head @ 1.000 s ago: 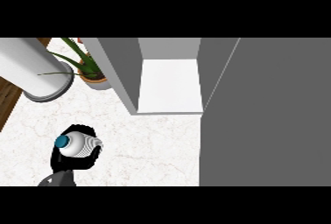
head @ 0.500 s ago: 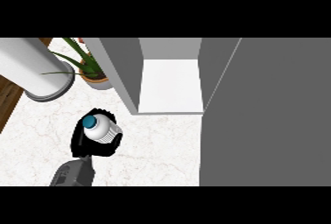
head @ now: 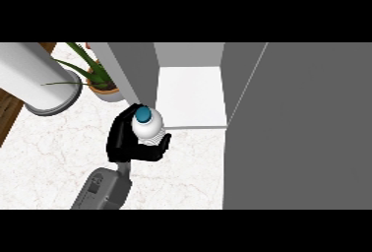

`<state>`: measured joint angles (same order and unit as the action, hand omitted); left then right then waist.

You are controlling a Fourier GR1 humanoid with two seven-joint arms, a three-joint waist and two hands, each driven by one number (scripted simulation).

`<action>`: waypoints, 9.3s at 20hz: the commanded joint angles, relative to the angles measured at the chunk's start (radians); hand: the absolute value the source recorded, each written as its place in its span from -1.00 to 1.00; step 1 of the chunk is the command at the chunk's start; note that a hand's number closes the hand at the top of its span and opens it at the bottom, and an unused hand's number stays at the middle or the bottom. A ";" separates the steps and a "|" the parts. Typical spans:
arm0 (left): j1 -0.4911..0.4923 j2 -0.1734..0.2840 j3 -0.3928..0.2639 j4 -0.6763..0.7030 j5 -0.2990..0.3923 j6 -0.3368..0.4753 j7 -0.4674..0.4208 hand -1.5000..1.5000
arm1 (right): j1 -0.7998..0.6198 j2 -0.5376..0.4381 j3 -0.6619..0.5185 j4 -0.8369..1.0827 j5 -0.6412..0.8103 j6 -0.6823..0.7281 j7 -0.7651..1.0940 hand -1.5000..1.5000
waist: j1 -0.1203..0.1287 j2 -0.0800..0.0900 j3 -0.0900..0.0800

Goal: Pick up the bottled water, place it into the cabinet and close the cabinet

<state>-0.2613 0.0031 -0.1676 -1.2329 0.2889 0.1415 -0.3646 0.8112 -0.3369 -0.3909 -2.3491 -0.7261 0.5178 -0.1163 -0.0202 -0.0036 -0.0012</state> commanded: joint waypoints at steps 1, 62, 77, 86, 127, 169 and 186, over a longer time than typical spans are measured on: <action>-0.021 -0.003 -0.124 -0.054 0.022 0.146 0.022 1.00 | 0.039 0.003 -0.008 -0.204 -0.106 -0.054 0.084 -1.00 | 0.002 0.001 0.000; -0.894 -0.003 0.068 1.005 0.132 0.258 -0.300 -1.00 | -0.055 -0.001 -0.033 -0.070 -0.118 0.021 0.060 -1.00 | -0.040 0.019 0.000; -0.599 -0.003 -0.230 0.584 0.345 0.331 -0.247 -1.00 | -0.089 0.034 -0.014 -0.104 -0.090 -0.039 0.130 -1.00 | -0.002 -0.003 0.000; -0.288 -0.002 -0.396 0.181 0.319 0.390 -0.202 -1.00 | -0.084 0.036 -0.048 -0.097 -0.088 -0.022 0.125 -1.00 | 0.035 -0.008 0.001; 0.565 0.741 -0.222 -0.698 0.487 0.090 -0.255 -1.00 | -0.040 -0.048 0.222 -0.314 -0.008 0.295 0.247 1.00 | 0.030 -0.015 -0.008; 0.894 0.979 0.129 -0.683 0.699 -0.269 -0.324 -1.00 | -0.986 0.173 0.903 0.014 0.152 -0.318 0.678 1.00 | 0.114 -0.031 -0.020; 1.045 1.000 0.314 -0.580 0.754 -0.535 -0.385 -1.00 | -1.833 0.336 0.957 0.600 -0.139 -0.548 0.781 1.00 | 0.109 0.003 -0.001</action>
<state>0.7342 1.0038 0.0993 -1.8427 1.0345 -0.3325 -0.7400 -0.8468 -0.0068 0.6004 -1.8893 -0.7787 -0.0141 0.6835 0.1083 -0.0025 -0.0051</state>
